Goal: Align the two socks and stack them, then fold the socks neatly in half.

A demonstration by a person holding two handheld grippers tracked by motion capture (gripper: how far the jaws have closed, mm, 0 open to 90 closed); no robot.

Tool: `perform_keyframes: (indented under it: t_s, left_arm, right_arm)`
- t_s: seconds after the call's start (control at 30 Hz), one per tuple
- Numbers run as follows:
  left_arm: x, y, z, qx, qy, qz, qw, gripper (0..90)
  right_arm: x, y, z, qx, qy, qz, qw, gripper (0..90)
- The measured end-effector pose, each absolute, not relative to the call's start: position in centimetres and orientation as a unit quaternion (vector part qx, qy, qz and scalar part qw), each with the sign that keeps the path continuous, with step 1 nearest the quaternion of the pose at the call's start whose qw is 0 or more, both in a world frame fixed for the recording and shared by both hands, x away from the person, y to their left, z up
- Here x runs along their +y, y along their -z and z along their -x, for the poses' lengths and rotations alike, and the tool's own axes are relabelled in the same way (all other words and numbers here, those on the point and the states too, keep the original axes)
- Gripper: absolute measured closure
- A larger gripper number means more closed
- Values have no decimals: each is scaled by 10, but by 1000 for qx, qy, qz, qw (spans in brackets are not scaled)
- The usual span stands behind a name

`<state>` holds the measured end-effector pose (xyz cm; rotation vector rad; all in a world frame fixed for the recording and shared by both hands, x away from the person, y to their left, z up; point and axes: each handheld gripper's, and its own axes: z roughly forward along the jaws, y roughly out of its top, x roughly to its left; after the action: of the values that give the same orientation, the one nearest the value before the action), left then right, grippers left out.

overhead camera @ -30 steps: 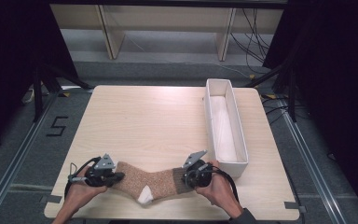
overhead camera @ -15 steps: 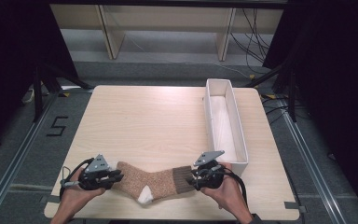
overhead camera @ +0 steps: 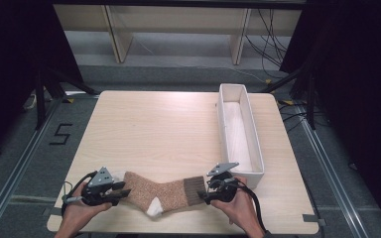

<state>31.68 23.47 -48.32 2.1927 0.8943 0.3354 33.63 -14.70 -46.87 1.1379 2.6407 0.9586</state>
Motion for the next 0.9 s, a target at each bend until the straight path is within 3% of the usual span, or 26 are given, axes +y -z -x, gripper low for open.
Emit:
perform_keyframes:
  t_s: [0.27,0.4,0.63,0.9]
  left_arm:
    - [235,485,-317,351,-137,-852,364,646]
    - [238,485,-318,352,-139,-851,364,672]
    - [239,486,-317,343,-145,-854,363,802]
    - [238,496,-321,341,-136,-866,340,816]
  right_arm:
    - [-142,480,-340,862,-315,-397,37,395]
    - [-140,479,-339,858,-319,-399,44,400]
    - [-136,484,-343,854,-320,-408,38,395]
    - [-135,498,-345,846,-328,-420,2,419]
